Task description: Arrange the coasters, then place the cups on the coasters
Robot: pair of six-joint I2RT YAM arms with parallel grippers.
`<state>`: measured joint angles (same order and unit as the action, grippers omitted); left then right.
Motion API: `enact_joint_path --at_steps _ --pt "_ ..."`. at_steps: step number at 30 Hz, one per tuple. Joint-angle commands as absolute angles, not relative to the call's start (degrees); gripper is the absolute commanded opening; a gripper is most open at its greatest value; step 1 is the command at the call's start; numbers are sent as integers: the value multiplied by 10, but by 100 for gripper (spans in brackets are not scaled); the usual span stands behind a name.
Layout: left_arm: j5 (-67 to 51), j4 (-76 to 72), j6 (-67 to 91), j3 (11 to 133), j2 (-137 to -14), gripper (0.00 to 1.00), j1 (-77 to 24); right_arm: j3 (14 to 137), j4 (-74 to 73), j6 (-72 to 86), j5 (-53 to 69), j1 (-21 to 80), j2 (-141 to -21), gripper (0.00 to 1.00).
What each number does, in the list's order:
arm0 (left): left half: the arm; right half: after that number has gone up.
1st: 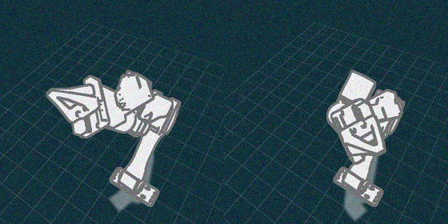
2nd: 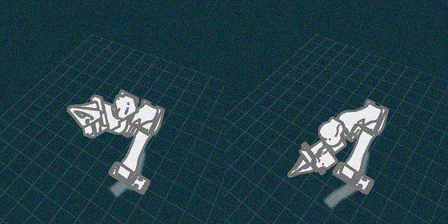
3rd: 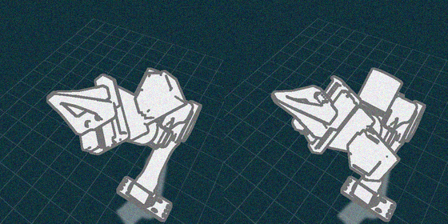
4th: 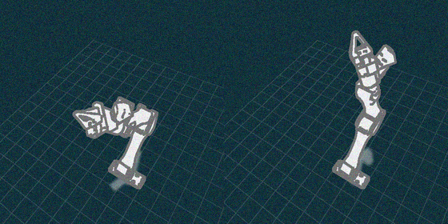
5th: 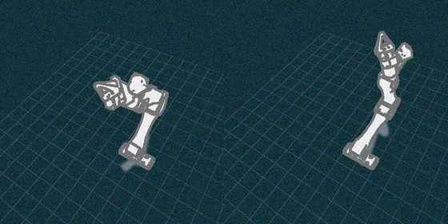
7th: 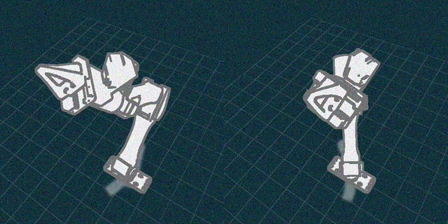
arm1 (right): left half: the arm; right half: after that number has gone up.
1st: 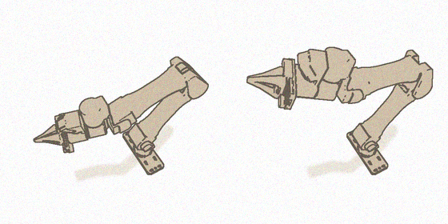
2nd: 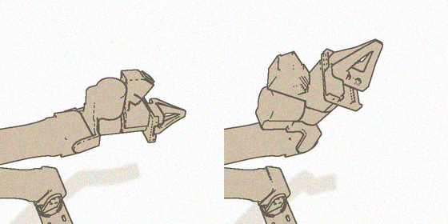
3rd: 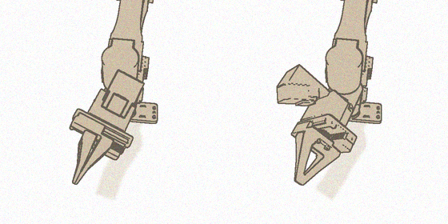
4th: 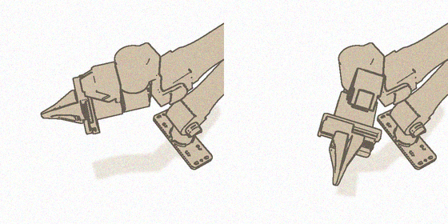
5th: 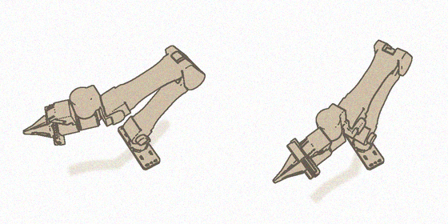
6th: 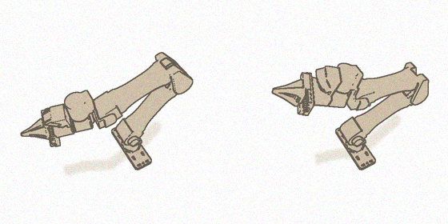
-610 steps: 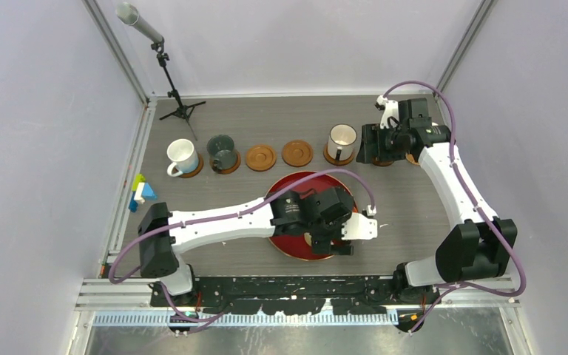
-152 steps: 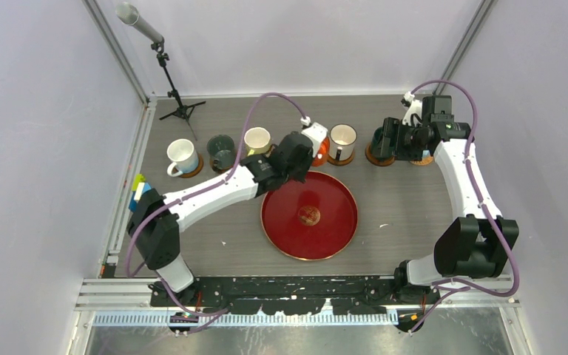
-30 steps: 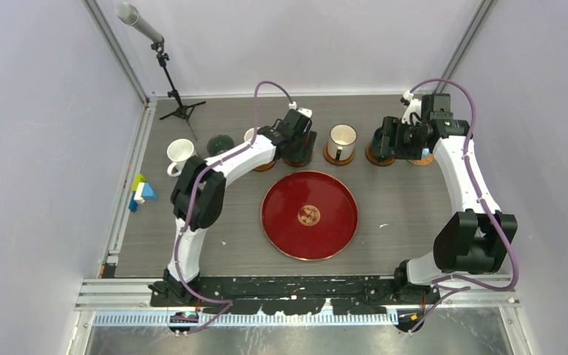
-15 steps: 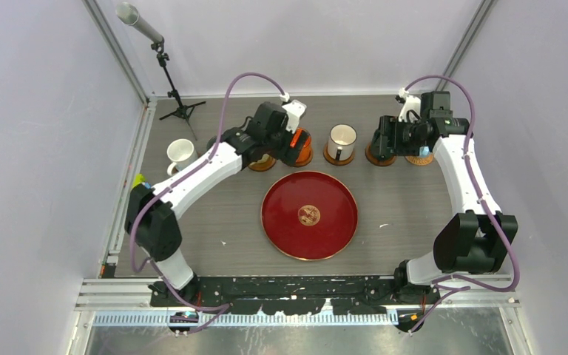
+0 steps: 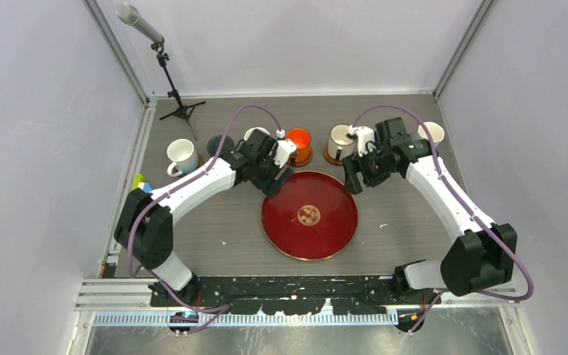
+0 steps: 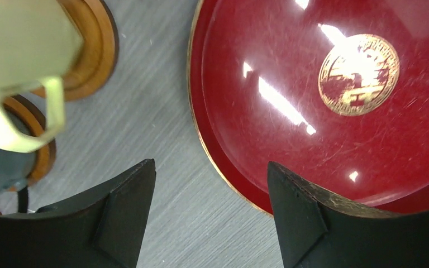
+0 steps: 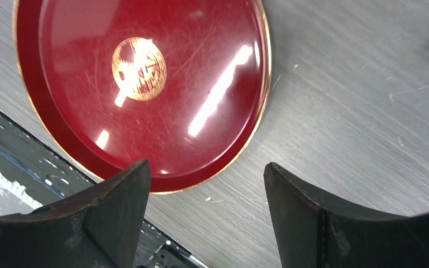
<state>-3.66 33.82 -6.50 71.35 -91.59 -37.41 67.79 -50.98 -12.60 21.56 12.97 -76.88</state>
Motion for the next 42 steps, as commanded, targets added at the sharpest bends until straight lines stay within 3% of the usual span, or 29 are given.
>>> enact_joint_path --at_steps 1,19,27,42 --pt "-36 312 -80 686 -903 74 -370 650 -471 -153 182 144 -774 78" --pt "-5 275 -124 672 -989 64 -369 632 -425 -201 179 163 -924 66" --pt "-7 292 -162 635 -965 54 -370 623 -434 -199 200 192 -954 61" --pt "27 344 -210 538 -860 51 -370 593 -433 -137 240 275 -937 58"
